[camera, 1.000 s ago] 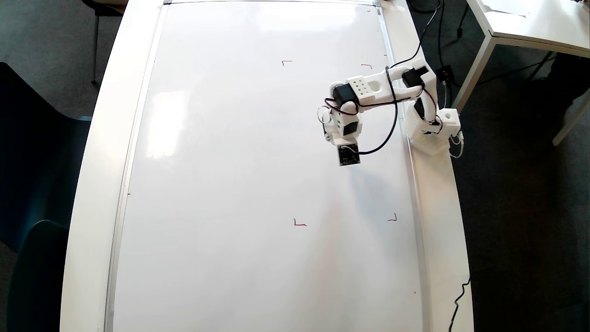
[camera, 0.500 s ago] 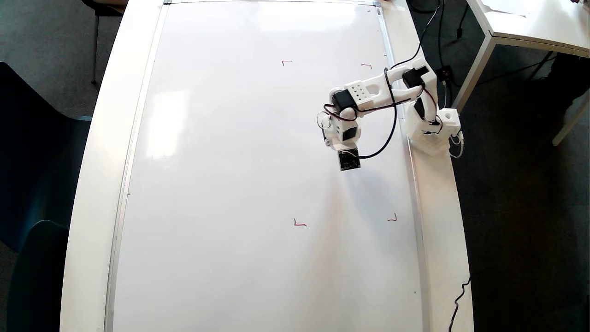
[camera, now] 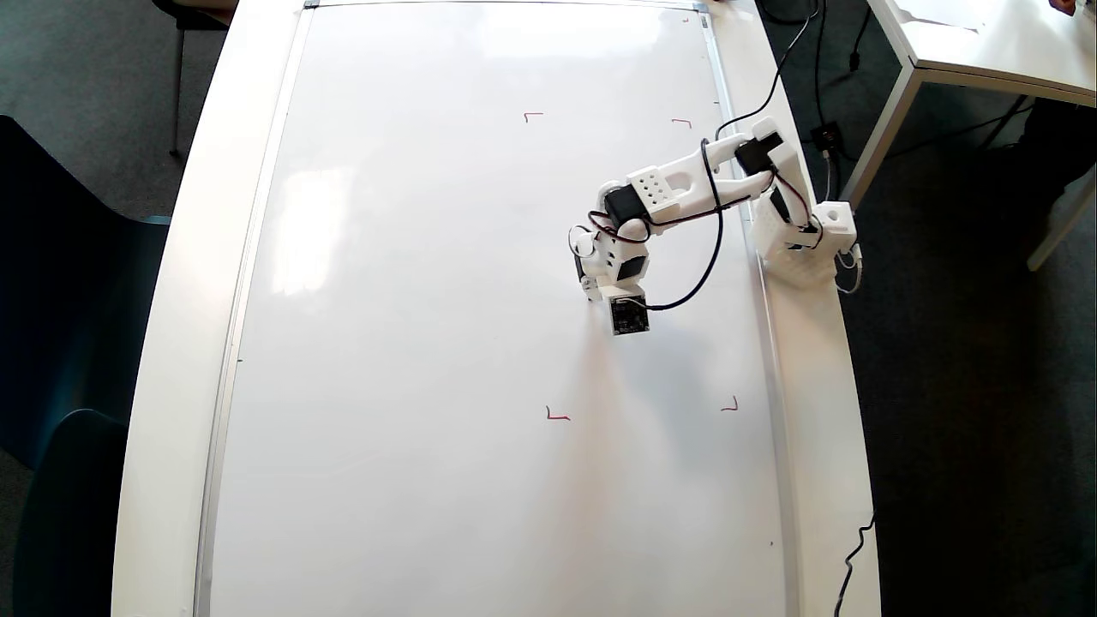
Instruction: Draw on a whiteboard a robot head using a pen attached to the gripper
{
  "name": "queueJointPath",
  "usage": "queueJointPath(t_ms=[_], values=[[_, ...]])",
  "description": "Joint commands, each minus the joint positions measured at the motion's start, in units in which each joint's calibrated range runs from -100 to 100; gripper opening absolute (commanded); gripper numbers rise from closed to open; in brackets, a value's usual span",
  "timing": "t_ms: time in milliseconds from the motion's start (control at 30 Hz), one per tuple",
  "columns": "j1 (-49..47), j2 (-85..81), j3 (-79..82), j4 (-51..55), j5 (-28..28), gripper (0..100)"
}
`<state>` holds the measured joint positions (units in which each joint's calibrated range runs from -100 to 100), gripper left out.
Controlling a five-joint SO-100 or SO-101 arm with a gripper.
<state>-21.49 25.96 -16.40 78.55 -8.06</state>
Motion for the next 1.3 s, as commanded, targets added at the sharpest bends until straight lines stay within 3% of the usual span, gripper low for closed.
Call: queueJointPath(t_ms=[0,367,667,1267], values=[[-2.12,-0.09,-5.25,-0.35,-0.25,1],[-3.52,0.75,-7.61,-0.44,-0.25,1],[-3.81,0.75,-6.89,-8.78,-0.04,1],[-4.55,4.02,-2.35,-7.83,-2.72,1]])
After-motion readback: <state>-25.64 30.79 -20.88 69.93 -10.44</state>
